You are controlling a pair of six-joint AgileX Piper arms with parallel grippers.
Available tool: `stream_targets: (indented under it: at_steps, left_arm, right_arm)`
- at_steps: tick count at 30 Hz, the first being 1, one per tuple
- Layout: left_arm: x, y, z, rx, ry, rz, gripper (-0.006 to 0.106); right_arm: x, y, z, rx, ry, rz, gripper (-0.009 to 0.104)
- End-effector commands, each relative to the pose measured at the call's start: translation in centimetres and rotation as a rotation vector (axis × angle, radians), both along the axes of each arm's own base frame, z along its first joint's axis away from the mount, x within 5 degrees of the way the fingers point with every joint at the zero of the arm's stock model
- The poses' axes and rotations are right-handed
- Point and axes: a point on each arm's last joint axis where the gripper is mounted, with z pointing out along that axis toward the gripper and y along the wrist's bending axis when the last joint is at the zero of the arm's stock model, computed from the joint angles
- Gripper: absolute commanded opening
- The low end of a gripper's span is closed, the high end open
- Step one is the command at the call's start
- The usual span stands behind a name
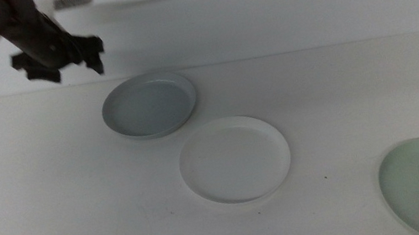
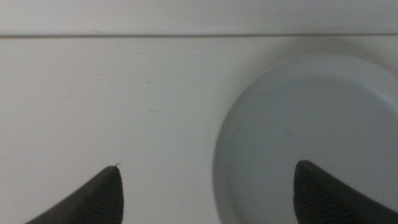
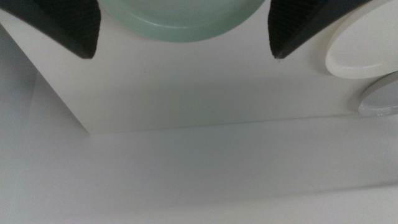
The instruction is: Stack the three bowls on top of each other.
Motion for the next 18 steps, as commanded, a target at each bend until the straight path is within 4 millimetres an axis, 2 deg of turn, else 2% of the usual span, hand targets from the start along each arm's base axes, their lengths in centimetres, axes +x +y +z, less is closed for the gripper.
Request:
stream_targets:
  at_steps: [1, 6, 9, 12, 15, 18]
  left_arm:
    - [0.9, -0.3, -1.6, -0.020, 0.021, 0.005, 0.094]
    - [1.6, -0.8, -5.1, -0.059, 0.088, 0.003, 0.094]
    - [1.6, -0.8, -6.1, -0.057, 0.110, -0.007, 0.093]
    - [1.7, -0.9, -6.8, -0.056, 0.123, -0.016, 0.087]
    - [1.6, -0.9, -7.4, -0.054, 0.144, -0.024, 0.074]
    - [1.6, -1.0, -8.4, -0.065, 0.171, -0.023, 0.052]
  right_arm:
    - [0.0, -0.1, 0.0, -0.012, -0.014, -0.008, 0.093]
    - [0.0, -0.1, 0.0, -0.012, -0.014, -0.008, 0.092]
    - [0.0, -0.1, 0.0, -0.012, -0.014, -0.008, 0.092]
    - [0.0, -0.1, 0.0, -0.012, -0.014, -0.008, 0.092]
    - [0.0, -0.1, 0.0, -0.012, -0.014, -0.008, 0.093]
    - [0.0, -0.1, 0.0, -0.012, -0.014, -0.008, 0.093]
